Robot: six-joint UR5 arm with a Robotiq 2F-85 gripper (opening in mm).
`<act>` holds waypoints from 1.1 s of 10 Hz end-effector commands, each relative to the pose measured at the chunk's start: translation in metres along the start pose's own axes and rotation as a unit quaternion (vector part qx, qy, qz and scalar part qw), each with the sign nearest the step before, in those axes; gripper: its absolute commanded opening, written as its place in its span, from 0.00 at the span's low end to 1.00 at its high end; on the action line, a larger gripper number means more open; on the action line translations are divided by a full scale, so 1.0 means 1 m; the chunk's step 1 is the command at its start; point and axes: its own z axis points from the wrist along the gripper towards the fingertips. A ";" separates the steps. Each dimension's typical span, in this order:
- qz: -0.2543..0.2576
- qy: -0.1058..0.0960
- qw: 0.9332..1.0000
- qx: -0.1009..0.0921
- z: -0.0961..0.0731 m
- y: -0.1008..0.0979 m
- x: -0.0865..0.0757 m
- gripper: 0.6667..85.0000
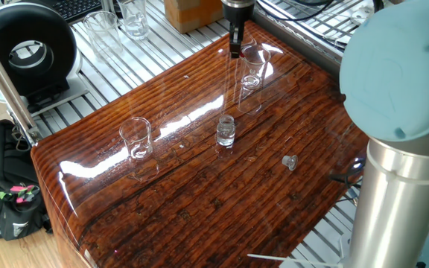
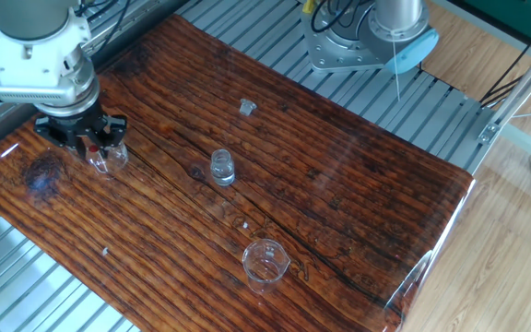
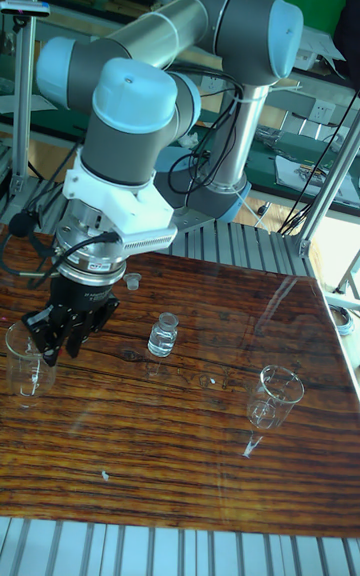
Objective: Transfer liquid using a dropper
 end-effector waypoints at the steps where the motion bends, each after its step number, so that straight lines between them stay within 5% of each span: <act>1: 0.001 0.007 1.000 0.002 -0.001 -0.001 0.001 0.41; 3: 0.004 0.022 1.000 0.003 -0.004 0.002 0.002 0.40; 11: -0.008 0.032 0.999 0.008 0.005 0.000 -0.001 0.40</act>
